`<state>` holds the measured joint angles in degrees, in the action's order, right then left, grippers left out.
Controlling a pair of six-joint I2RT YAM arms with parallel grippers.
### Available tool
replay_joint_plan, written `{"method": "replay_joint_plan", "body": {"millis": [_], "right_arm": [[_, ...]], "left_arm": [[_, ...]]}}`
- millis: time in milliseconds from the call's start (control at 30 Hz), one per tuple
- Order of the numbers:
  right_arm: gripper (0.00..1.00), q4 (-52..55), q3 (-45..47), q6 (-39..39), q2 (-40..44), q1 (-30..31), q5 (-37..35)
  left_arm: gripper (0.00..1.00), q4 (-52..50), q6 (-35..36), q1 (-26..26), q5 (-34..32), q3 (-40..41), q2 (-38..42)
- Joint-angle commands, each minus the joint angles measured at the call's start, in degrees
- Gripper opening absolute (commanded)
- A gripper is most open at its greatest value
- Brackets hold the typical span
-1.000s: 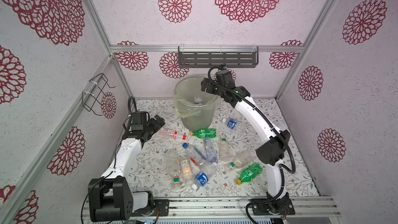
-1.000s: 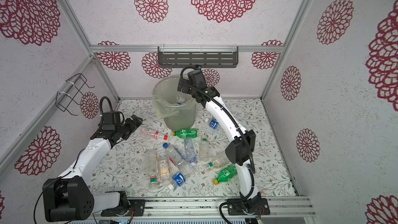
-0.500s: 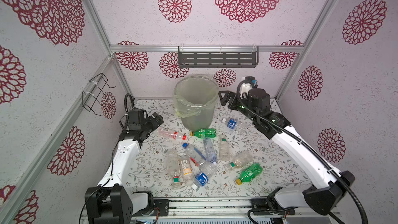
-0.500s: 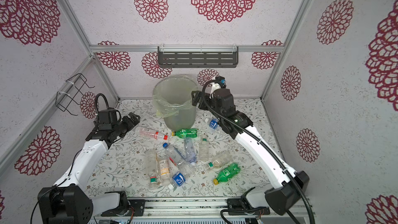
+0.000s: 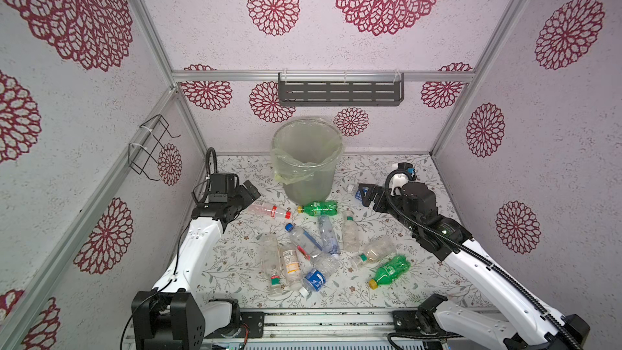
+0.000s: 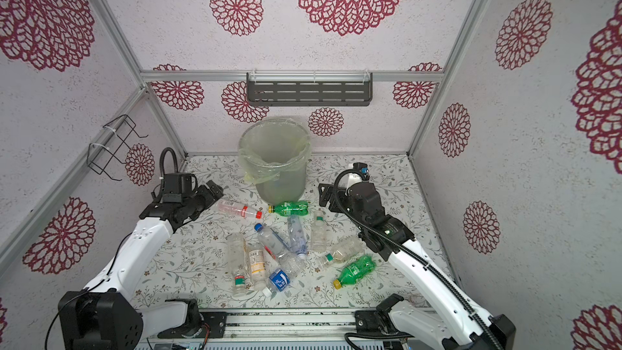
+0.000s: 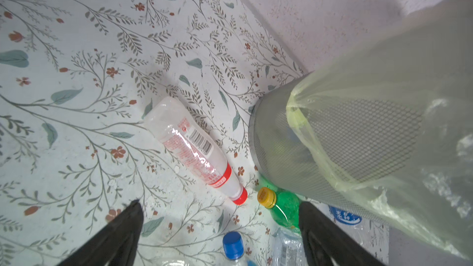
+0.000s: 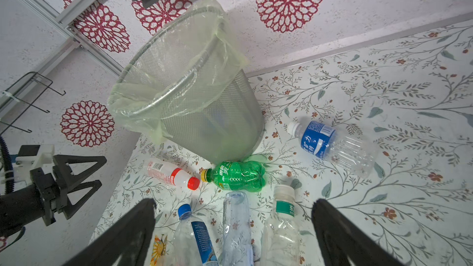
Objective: Throw the plastic bottles in the bin
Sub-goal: Pick up the plastic bottle from the middle-left of the table.
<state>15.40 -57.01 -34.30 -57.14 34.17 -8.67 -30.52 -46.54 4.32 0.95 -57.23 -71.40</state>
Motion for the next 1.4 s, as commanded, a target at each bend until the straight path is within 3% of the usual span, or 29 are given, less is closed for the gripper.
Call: {"method": "replay_joint_plan", "body": {"millis": [0,367,633,800,1100,1367], "right_arm": [[0.99,3.03,0.22,1.27,1.06,-0.16,-1.19],[0.99,5.62,5.49,4.77,-0.44,-2.64,5.48],[0.99,4.19,12.63,11.52,2.56,-10.67,10.6],[0.99,3.9,15.05,6.39,6.77,-12.61,14.59],[0.99,2.81,18.71,-5.06,7.52,-12.4,14.97],[0.99,8.55,18.22,-11.74,15.36,-8.97,7.89]], "left_arm": [[0.97,-4.02,-2.65,3.53,-5.93,-1.88,1.63],[0.97,-10.07,-8.98,12.64,-11.74,0.89,4.2],[0.97,-17.52,-6.24,16.55,-12.66,-0.64,6.8],[0.97,-22.51,-9.64,19.62,-13.66,0.74,10.45],[0.97,-16.3,-11.31,21.75,-14.8,12.32,19.67],[0.97,-10.68,-6.95,22.4,-9.71,19.16,17.43]]}}
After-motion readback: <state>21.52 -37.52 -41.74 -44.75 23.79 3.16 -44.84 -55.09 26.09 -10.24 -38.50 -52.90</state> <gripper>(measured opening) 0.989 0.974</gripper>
